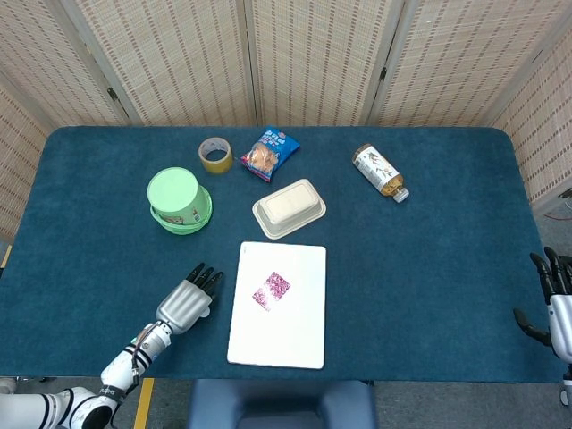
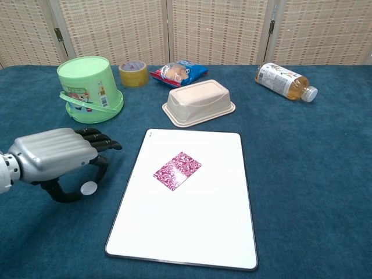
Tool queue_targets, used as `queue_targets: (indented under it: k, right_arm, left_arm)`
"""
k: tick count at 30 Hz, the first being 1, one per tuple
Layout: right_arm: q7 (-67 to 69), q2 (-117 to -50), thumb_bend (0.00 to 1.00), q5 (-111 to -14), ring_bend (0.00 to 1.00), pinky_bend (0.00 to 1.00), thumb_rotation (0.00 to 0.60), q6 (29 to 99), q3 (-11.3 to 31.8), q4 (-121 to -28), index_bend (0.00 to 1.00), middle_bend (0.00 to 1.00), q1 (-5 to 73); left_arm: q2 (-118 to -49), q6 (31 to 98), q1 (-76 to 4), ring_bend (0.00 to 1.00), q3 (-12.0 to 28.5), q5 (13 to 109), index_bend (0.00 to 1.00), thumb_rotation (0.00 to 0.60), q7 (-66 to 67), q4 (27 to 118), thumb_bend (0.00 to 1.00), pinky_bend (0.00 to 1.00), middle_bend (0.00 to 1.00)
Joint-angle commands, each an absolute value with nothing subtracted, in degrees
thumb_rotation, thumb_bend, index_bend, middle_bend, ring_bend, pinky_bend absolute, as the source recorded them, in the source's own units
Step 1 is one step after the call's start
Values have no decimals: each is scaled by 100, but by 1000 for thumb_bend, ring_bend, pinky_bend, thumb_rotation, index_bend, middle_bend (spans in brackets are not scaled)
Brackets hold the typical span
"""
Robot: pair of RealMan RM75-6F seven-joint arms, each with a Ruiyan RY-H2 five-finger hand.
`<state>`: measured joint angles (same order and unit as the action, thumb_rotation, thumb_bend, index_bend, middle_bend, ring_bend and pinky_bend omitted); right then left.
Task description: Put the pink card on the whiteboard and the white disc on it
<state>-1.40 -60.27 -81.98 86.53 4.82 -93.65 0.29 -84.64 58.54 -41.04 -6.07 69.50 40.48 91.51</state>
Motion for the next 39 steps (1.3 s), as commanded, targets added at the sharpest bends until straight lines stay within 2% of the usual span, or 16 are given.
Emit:
queue_targets:
  k: [1,23,32,39]
  right_arm:
    - [-146,-6028,310,-8196,77,0,600,8649,482,-9369,12,30,31]
    - [-233,-6005,310,-8185,75,0,600,8631,485,-9441,12,30,48]
    - [-250,-5975,311,-8186,77,0,600,8680,491,-9470,12,30,26]
    - [-234,-5964,310,-8141,75,0,600,8676,487,-9458,12,30,3]
  left_arm:
    - [-8475,5832,-4089,9,-583,6959,479,600,4038,9126,340,0,99]
    - [-8411,5740,-3981,16,-391,7144,516,600,3872,9119,357,0,119]
    - [-8230,5599,-4311,16,71,7163,516,600,3975,9513,359,0,119]
    - [-8536,5293,-4766,16,489,6732,511,600,4395,9612,361,0,118]
